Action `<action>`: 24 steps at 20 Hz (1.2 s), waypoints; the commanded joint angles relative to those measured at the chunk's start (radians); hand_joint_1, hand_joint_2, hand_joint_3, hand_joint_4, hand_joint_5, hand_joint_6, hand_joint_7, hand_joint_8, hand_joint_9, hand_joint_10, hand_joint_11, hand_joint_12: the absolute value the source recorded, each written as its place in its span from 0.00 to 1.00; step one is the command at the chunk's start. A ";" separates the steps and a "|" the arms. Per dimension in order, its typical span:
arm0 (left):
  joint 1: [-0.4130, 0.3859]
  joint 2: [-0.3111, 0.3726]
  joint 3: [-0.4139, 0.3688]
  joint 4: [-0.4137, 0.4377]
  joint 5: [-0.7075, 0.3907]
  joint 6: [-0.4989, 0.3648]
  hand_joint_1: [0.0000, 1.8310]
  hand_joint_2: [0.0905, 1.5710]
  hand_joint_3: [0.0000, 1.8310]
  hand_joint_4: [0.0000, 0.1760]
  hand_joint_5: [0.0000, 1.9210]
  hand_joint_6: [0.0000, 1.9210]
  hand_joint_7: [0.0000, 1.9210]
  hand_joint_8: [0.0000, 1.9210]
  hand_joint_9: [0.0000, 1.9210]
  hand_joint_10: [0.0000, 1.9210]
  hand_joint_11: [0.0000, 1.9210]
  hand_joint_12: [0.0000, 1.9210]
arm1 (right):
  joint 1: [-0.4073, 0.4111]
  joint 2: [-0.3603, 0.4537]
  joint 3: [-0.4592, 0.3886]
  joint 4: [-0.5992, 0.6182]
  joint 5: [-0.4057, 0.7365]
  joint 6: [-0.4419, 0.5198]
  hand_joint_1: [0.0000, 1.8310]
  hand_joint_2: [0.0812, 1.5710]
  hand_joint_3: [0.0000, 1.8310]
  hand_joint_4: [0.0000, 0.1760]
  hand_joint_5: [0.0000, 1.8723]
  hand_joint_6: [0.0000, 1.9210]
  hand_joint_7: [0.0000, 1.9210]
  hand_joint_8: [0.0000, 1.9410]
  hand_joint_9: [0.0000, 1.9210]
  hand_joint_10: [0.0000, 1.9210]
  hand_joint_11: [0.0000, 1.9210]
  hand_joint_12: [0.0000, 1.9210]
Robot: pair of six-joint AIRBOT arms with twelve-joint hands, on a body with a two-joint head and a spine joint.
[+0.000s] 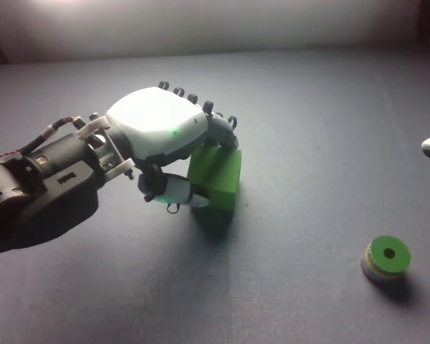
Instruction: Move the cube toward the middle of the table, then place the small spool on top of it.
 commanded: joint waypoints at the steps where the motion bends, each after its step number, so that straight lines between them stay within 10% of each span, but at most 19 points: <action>1: -0.015 -0.001 0.002 -0.002 -0.114 0.002 0.69 0.70 0.00 0.00 0.54 0.29 0.48 0.70 0.46 0.61 0.39 0.80 | 0.010 -0.001 0.005 0.021 0.117 0.005 0.41 0.82 0.00 0.00 0.25 0.00 0.22 0.00 0.24 0.00 0.23 0.08; 7: -0.013 -0.012 0.009 -0.008 -0.108 0.002 0.69 0.66 0.00 0.00 0.57 0.31 0.55 0.54 0.53 0.25 0.37 0.60 | 0.010 -0.003 0.005 0.021 0.117 0.005 0.41 0.82 0.00 0.00 0.25 0.00 0.23 0.00 0.23 0.00 0.23 0.07; 9: -0.012 -0.014 0.009 -0.008 -0.105 0.002 0.59 0.58 0.00 0.00 0.39 0.00 0.42 0.02 0.47 0.05 0.27 0.58 | 0.010 -0.003 0.005 0.021 0.117 0.005 0.39 0.82 0.00 0.00 0.25 0.00 0.22 0.00 0.23 0.00 0.23 0.07; 15: -0.006 -0.012 0.009 -0.009 -0.101 0.002 0.53 0.56 0.00 0.00 0.27 0.00 0.25 0.00 0.30 0.00 0.13 0.41 | 0.011 -0.003 0.006 0.021 0.117 0.005 0.42 0.82 0.00 0.00 0.26 0.00 0.23 0.00 0.24 0.00 0.23 0.07; 21: 0.011 0.062 -0.055 -0.010 -0.205 0.002 0.46 0.57 0.00 0.70 0.11 0.00 0.11 0.00 0.12 0.00 0.00 0.44 | 0.052 -0.003 0.010 -0.040 0.053 0.006 0.42 0.81 0.00 0.00 0.25 0.00 0.22 0.00 0.22 0.00 0.22 0.05; 24: 0.050 0.137 -0.120 -0.010 -0.296 0.002 0.42 0.57 0.00 0.67 0.11 0.00 0.12 0.00 0.15 0.00 0.00 0.46 | 0.116 -0.011 0.024 -0.131 -0.038 0.032 0.43 0.76 0.00 0.24 0.22 0.00 0.19 0.00 0.18 0.00 0.19 0.04</action>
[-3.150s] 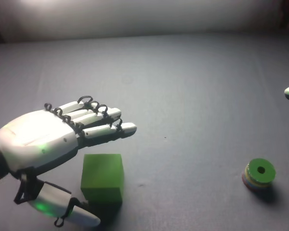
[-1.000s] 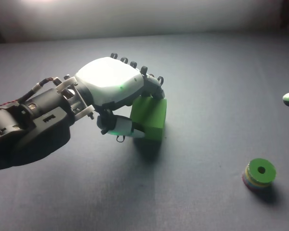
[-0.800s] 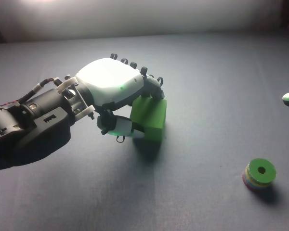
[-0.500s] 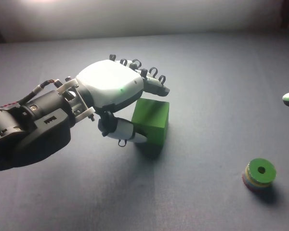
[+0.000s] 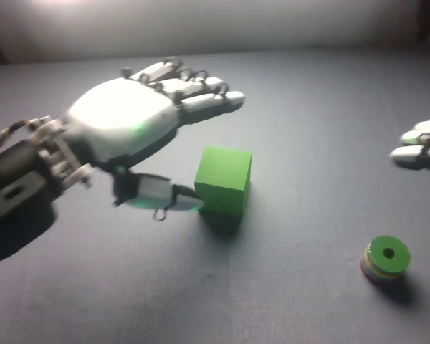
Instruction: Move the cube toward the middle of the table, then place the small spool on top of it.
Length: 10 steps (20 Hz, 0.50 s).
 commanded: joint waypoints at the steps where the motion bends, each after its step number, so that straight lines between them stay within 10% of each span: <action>1: 0.006 0.021 -0.012 -0.001 -0.166 0.002 0.41 0.58 0.00 0.68 0.11 0.00 0.11 0.00 0.14 0.00 0.00 0.41 | 0.021 -0.006 0.011 -0.004 0.060 0.024 0.44 0.75 0.00 0.35 0.22 0.00 0.18 0.00 0.16 0.00 0.17 0.03; 2: 0.034 0.053 -0.038 -0.005 -0.200 0.002 0.34 0.58 0.00 0.96 0.09 0.00 0.10 0.00 0.13 0.00 0.00 0.36 | 0.041 -0.014 0.024 -0.039 0.034 0.053 0.49 0.68 0.00 0.46 0.21 0.00 0.17 0.00 0.15 0.00 0.15 0.03; 4: 0.095 0.120 -0.094 -0.028 -0.263 0.017 0.32 0.57 0.00 0.98 0.09 0.00 0.10 0.00 0.12 0.00 0.00 0.33 | 0.084 -0.025 0.041 -0.113 -0.031 0.094 0.48 0.64 0.00 0.47 0.21 0.00 0.19 0.00 0.19 0.00 0.17 0.12; 5: 0.129 0.151 -0.123 -0.048 -0.297 0.036 0.35 0.58 0.00 0.79 0.09 0.00 0.09 0.00 0.09 0.00 0.00 0.24 | 0.111 -0.033 0.048 -0.158 -0.077 0.112 0.49 0.59 0.00 0.60 0.20 0.00 0.19 0.00 0.23 0.00 0.13 0.35; 7: 0.159 0.175 -0.142 -0.068 -0.335 0.045 0.43 0.55 0.00 0.78 0.10 0.00 0.08 0.00 0.07 0.00 0.00 0.21 | 0.144 -0.051 0.064 -0.218 -0.137 0.142 0.49 0.58 0.00 0.71 0.19 0.00 0.18 0.00 0.22 0.00 0.09 0.45; 10: 0.212 0.214 -0.170 -0.095 -0.386 0.045 0.49 0.52 0.00 0.75 0.09 0.00 0.09 0.00 0.09 0.00 0.00 0.27 | 0.206 -0.096 0.107 -0.348 -0.248 0.233 0.50 0.57 0.00 0.62 0.19 0.00 0.16 0.00 0.20 0.00 0.04 0.45</action>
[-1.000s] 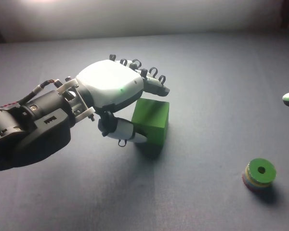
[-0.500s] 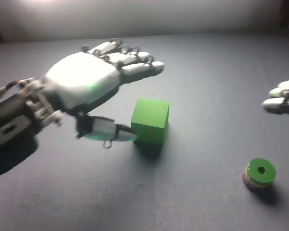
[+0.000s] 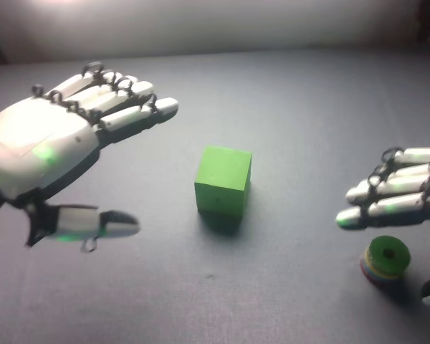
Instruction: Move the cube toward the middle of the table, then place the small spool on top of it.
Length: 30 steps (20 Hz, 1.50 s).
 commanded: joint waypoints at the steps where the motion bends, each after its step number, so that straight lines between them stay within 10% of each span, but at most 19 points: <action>1: 0.000 0.016 -0.003 -0.007 -0.144 0.001 0.53 0.51 0.00 0.68 0.09 0.00 0.11 0.00 0.11 0.00 0.00 0.31 | 0.020 -0.002 0.006 0.017 0.059 0.015 0.51 0.57 0.00 0.60 0.20 0.00 0.16 0.00 0.21 0.00 0.05 0.45; 4: 0.037 0.047 -0.025 -0.032 -0.192 0.001 0.56 0.52 0.00 0.62 0.08 0.00 0.10 0.00 0.09 0.00 0.00 0.27 | 0.049 -0.020 0.017 -0.023 0.007 0.021 0.52 0.56 0.00 0.57 0.20 0.00 0.17 0.00 0.21 0.00 0.05 0.48; 6: 0.041 0.051 -0.029 -0.035 -0.206 0.001 0.56 0.55 0.00 0.85 0.07 0.00 0.09 0.00 0.09 0.00 0.00 0.18 | 0.051 -0.026 0.023 -0.032 -0.016 0.021 0.53 0.58 0.00 0.66 0.20 0.00 0.18 0.00 0.21 0.00 0.00 0.51; 12: 0.075 0.065 -0.046 -0.055 -0.226 0.001 0.55 0.56 0.00 0.80 0.08 0.00 0.10 0.00 0.09 0.00 0.00 0.20 | 0.051 -0.038 0.041 -0.037 -0.063 0.021 0.59 0.57 0.00 0.67 0.27 0.01 0.23 0.01 0.26 0.01 0.06 0.60; 15: 0.083 0.065 -0.049 -0.062 -0.240 0.001 0.56 0.56 0.00 0.73 0.09 0.00 0.12 0.00 0.12 0.00 0.00 0.30 | 0.051 -0.038 0.041 -0.037 -0.065 0.021 0.62 0.57 0.00 0.24 0.33 0.00 0.33 0.01 0.36 0.04 0.17 0.68; 17: 0.083 0.065 -0.049 -0.063 -0.241 0.001 0.56 0.56 0.00 0.80 0.09 0.00 0.12 0.00 0.12 0.00 0.00 0.32 | 0.051 -0.041 0.041 -0.037 -0.065 0.021 0.63 0.57 0.00 0.18 0.34 0.00 0.35 0.01 0.39 0.04 0.20 0.66; 19: 0.085 0.065 -0.050 -0.065 -0.241 0.001 0.55 0.56 0.00 0.82 0.09 0.00 0.12 0.00 0.12 0.00 0.00 0.32 | 0.055 -0.045 0.043 -0.037 -0.065 0.021 0.65 0.57 0.00 0.00 0.40 0.00 0.45 0.02 0.35 0.61 0.36 0.88; 21: 0.088 0.065 -0.050 -0.069 -0.242 0.001 0.54 0.57 0.00 0.87 0.09 0.00 0.11 0.00 0.12 0.00 0.00 0.29 | 0.058 -0.046 0.045 -0.036 -0.065 0.021 0.67 0.56 0.00 0.00 0.49 0.00 0.37 0.57 0.37 0.92 0.44 1.00; 22: 0.090 0.065 -0.050 -0.070 -0.243 0.001 0.54 0.57 0.00 0.87 0.09 0.00 0.11 0.00 0.12 0.00 0.00 0.29 | 0.059 -0.046 0.045 -0.036 -0.065 0.021 0.67 0.56 0.00 0.00 0.49 0.00 0.37 0.57 0.37 0.92 0.44 1.00; 24: 0.095 0.065 -0.051 -0.075 -0.246 0.001 0.54 0.56 0.00 0.84 0.09 0.00 0.11 0.00 0.11 0.00 0.00 0.28 | 0.063 -0.046 0.045 -0.030 -0.064 0.020 0.66 0.60 0.00 0.00 0.67 0.15 0.50 0.22 0.46 0.55 0.40 0.84; 26: 0.099 0.065 -0.051 -0.079 -0.248 0.001 0.54 0.56 0.00 0.84 0.09 0.00 0.12 0.00 0.11 0.00 0.00 0.27 | 0.067 -0.048 0.049 -0.020 -0.057 0.020 0.66 0.61 0.00 0.00 0.70 0.20 0.56 0.37 0.49 0.76 0.46 0.95; 28: 0.100 0.065 -0.051 -0.081 -0.248 0.001 0.54 0.56 0.00 0.87 0.09 0.00 0.11 0.00 0.11 0.00 0.00 0.26 | 0.067 -0.050 0.054 -0.004 -0.042 0.020 0.70 0.62 0.00 0.00 0.71 0.12 0.64 0.37 0.54 0.54 0.42 0.81; 30: 0.102 0.064 -0.051 -0.083 -0.248 0.001 0.53 0.56 0.00 0.90 0.08 0.00 0.11 0.00 0.12 0.00 0.00 0.30 | 0.073 -0.054 0.063 0.023 -0.022 0.019 0.69 0.62 0.00 0.08 0.64 0.29 0.68 0.25 0.61 0.34 0.46 0.70</action>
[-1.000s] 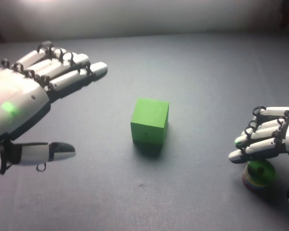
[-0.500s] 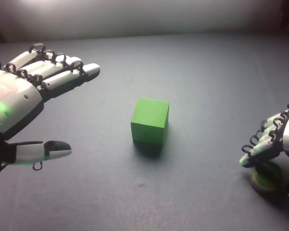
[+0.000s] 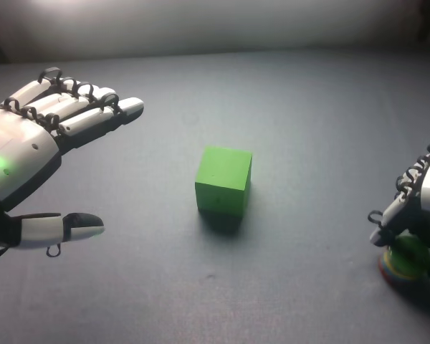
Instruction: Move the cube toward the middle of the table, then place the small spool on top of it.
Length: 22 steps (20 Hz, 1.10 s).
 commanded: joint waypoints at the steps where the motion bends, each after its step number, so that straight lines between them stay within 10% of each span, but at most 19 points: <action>1: -0.003 0.009 -0.002 -0.003 -0.125 0.001 0.53 0.56 0.00 0.90 0.09 0.00 0.11 0.00 0.12 0.00 0.00 0.32 | 0.013 -0.003 0.006 0.051 0.115 0.001 0.69 0.63 0.00 0.08 0.64 0.29 0.65 0.31 0.59 0.33 0.40 0.73; 4: 0.003 0.008 -0.002 -0.009 -0.125 0.001 0.50 0.57 0.00 0.81 0.08 0.00 0.11 0.00 0.12 0.00 0.00 0.31 | 0.033 -0.018 0.025 0.092 0.149 -0.003 0.69 0.65 0.00 0.00 0.61 0.31 0.60 0.42 0.52 0.49 0.36 0.85; 5: 0.005 0.007 -0.002 -0.010 -0.125 0.001 0.50 0.57 0.00 0.77 0.08 0.00 0.11 0.00 0.13 0.00 0.00 0.33 | 0.042 -0.023 0.030 0.098 0.155 -0.003 0.70 0.66 0.00 0.00 0.62 0.23 0.56 0.56 0.53 0.86 0.50 0.97; 7: 0.007 0.007 -0.002 -0.013 -0.126 0.001 0.49 0.57 0.00 0.74 0.08 0.00 0.11 0.00 0.13 0.00 0.00 0.34 | 0.074 -0.040 0.044 0.112 0.169 -0.011 0.66 0.64 0.00 0.00 0.64 0.28 0.53 0.67 0.56 0.97 0.59 0.99; 8: 0.009 0.007 -0.002 -0.014 -0.127 0.001 0.49 0.56 0.00 0.64 0.09 0.00 0.11 0.00 0.13 0.00 0.00 0.34 | 0.093 -0.050 0.051 0.114 0.171 -0.015 0.68 0.64 0.00 0.00 0.59 0.38 0.63 0.35 0.53 0.49 0.40 0.78; 12: 0.012 0.007 -0.002 -0.016 -0.128 0.001 0.51 0.56 0.00 0.75 0.11 0.00 0.12 0.00 0.10 0.00 0.00 0.30 | 0.134 -0.074 0.071 0.115 0.172 -0.015 0.68 0.65 0.00 0.00 0.57 0.38 0.61 0.40 0.51 0.39 0.33 0.77; 14: 0.014 0.007 -0.002 -0.018 -0.129 0.001 0.51 0.57 0.00 0.64 0.12 0.00 0.12 0.00 0.09 0.00 0.00 0.26 | 0.162 -0.094 0.087 0.115 0.172 -0.015 0.69 0.64 0.00 0.00 0.64 0.26 0.61 0.42 0.52 0.32 0.30 0.70; 15: 0.015 0.007 -0.002 -0.019 -0.130 0.001 0.49 0.57 0.00 0.71 0.11 0.00 0.11 0.00 0.09 0.00 0.00 0.24 | 0.174 -0.104 0.094 0.115 0.172 -0.015 0.69 0.66 0.00 0.00 0.63 0.37 0.52 0.45 0.44 0.20 0.17 0.67; 17: 0.023 0.006 -0.002 -0.025 -0.136 0.001 0.48 0.57 0.00 0.59 0.12 0.00 0.12 0.00 0.09 0.00 0.00 0.24 | 0.209 -0.134 0.117 0.115 0.172 -0.015 0.65 0.65 0.00 0.00 0.61 0.36 0.52 0.66 0.43 0.84 0.31 0.98; 19: 0.037 0.008 -0.005 -0.036 -0.145 0.001 0.48 0.57 0.00 0.52 0.12 0.00 0.11 0.00 0.09 0.00 0.00 0.23 | 0.245 -0.169 0.144 0.115 0.172 -0.015 0.68 0.69 0.00 0.00 0.60 0.43 0.43 0.57 0.30 0.41 0.09 0.80; 22: 0.050 0.009 -0.006 -0.046 -0.150 0.001 0.47 0.56 0.00 0.49 0.12 0.00 0.11 0.00 0.09 0.00 0.00 0.28 | 0.285 -0.206 0.174 0.115 0.171 -0.015 0.68 0.65 0.00 0.17 0.59 0.44 0.62 0.30 0.55 0.09 0.23 0.57</action>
